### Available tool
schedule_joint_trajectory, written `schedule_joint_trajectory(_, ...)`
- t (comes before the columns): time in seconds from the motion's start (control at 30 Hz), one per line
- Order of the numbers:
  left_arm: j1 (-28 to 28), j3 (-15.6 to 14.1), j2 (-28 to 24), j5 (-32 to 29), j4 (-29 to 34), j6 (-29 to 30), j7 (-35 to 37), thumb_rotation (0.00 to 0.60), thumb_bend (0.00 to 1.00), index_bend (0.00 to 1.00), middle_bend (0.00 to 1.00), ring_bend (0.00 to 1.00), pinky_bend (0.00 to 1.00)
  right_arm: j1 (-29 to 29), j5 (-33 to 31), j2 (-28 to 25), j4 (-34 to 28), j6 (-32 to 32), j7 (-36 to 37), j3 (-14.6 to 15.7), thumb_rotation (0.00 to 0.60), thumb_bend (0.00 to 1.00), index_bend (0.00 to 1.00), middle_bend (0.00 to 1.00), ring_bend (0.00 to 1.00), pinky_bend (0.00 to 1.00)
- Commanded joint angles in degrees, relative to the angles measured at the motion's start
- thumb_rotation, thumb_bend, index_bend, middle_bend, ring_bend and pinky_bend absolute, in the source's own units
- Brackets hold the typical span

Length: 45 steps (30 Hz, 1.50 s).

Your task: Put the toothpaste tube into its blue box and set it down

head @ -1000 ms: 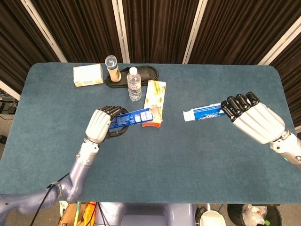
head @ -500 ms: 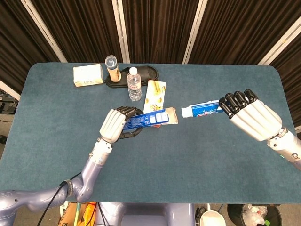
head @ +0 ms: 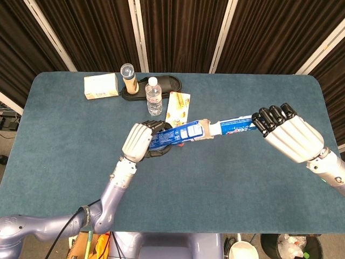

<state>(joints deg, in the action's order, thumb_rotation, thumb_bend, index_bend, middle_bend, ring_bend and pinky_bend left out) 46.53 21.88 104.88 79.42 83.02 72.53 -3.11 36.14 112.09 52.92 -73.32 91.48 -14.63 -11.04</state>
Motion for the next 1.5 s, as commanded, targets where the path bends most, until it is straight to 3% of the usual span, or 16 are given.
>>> schedule_joint_trajectory(0.03, 0.4, 0.4, 0.1, -0.7, 0.7, -0.4, -0.8, 0.6, 0.37, 0.4, 0.54, 0.49, 0.54, 0.0, 0.2, 0.1, -0.1, 0.1, -0.1, 0.1, 0.6, 0.56, 0.85, 0.83, 0.77, 0.74)
schedule_joint_trajectory(0.77, 2.0, -0.9, -0.9, -1.3, 2.7, -2.2, -4.3, 0.6, 0.37, 0.4, 0.54, 0.49, 0.54, 0.3, 0.8, 0.9, -0.5, -0.1, -0.7, 0.6, 0.6, 0.56, 0.85, 0.83, 0.77, 0.74)
schedule_joint_trajectory(1.27, 3.7, 1.5, -1.8, -5.6, 6.6, -4.5, -8.6, 0.6, 0.37, 0.4, 0.54, 0.49, 0.54, 0.1, 1.6, 1.6, 0.1, 0.4, -0.6, 1.4, 0.6, 0.56, 0.85, 0.83, 0.77, 0.74)
schedule_joint_trajectory(1.4, 4.0, 2.1, -2.3, -7.9, 8.2, -5.4, -10.4, 0.6, 0.37, 0.4, 0.54, 0.49, 0.54, -0.2, 1.6, 1.8, 0.5, 1.1, -0.7, 1.4, 0.6, 0.56, 0.77, 0.82, 0.71, 0.71)
schedule_joint_trajectory(1.5, 4.3, 2.5, -2.5, -9.1, 9.1, -5.7, -11.5, 0.6, 0.37, 0.4, 0.54, 0.49, 0.55, -0.4, 1.5, 2.0, 0.7, 1.9, -1.1, 1.1, 0.6, 0.56, 0.6, 0.72, 0.58, 0.59)
